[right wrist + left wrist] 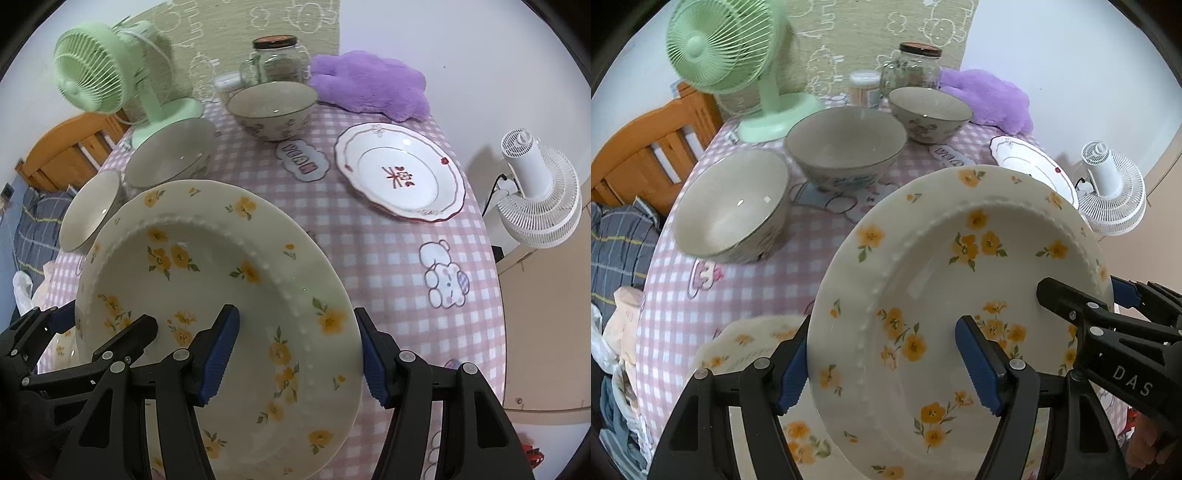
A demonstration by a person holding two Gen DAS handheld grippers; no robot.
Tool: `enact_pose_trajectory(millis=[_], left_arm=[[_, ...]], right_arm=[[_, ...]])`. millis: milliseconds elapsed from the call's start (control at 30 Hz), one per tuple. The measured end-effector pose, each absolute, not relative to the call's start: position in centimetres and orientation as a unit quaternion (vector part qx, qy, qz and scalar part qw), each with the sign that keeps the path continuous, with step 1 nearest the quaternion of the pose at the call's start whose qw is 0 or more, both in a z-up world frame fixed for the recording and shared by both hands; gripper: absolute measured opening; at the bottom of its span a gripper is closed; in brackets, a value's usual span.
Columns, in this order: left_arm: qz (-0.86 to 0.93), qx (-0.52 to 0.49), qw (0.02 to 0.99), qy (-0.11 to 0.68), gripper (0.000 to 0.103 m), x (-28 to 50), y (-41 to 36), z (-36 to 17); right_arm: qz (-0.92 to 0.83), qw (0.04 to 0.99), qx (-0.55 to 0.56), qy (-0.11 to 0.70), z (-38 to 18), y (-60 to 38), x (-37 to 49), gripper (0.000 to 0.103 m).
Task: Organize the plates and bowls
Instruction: 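Lift and carry the deep plate with the right tool toward the large plate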
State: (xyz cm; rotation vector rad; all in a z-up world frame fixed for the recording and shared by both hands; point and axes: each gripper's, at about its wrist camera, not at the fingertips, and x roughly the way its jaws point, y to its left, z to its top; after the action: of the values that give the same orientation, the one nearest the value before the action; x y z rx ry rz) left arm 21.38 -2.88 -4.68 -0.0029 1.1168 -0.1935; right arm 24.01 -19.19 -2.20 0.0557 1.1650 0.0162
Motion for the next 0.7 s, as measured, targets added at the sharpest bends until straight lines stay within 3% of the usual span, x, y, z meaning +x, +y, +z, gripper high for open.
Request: enact_pose_trajectory(millis=[700], left_arm=[[-0.08, -0.013, 0.826, 0.558, 0.076, 16.5, 5.4, -6.8]], right_arm=[[0.031, 0.809, 0.011, 0.586, -4.2, -10.4, 19.4, 0.065]])
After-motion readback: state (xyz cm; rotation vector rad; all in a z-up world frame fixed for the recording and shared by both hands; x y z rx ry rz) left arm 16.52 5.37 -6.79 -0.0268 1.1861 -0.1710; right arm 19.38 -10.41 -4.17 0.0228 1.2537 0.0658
